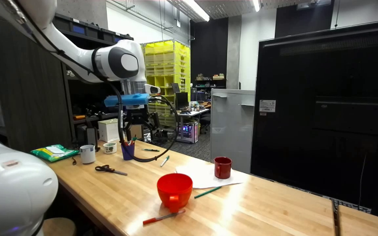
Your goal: Move the green pen on the table to the right.
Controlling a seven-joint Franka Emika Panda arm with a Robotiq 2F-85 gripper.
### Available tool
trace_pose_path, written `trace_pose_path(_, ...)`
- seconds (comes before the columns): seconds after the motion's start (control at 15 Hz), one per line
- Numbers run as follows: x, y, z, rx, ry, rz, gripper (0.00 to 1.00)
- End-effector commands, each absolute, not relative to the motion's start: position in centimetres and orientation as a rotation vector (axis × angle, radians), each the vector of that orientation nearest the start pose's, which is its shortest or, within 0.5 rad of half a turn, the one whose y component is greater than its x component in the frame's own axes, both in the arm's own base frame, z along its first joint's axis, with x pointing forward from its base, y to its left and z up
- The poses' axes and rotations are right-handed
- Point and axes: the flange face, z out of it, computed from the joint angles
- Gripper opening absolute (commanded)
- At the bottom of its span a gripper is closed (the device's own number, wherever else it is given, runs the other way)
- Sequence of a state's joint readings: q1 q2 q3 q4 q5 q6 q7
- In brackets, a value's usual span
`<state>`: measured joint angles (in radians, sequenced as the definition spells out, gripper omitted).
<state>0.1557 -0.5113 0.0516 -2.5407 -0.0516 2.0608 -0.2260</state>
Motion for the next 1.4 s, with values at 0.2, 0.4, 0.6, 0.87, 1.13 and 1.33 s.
trace_pose_path(0.2,44.3,14.0,41.5,-3.079,-0.976,0.040,1.00)
trace_pose_path(0.4,42.9,13.1,41.2,-3.084,-0.911,0.044,1.00)
trace_pose_path(0.6,42.9,12.9,41.3,-3.086,-0.904,0.039,1.00)
trace_pose_path(0.87,42.8,12.8,41.6,-3.088,-0.902,0.029,1.00)
trace_pose_path(1.13,45.8,13.5,40.2,-3.068,-0.978,0.002,1.00)
trace_pose_path(1.33,48.9,14.6,38.6,-3.035,-1.095,-0.034,1.00)
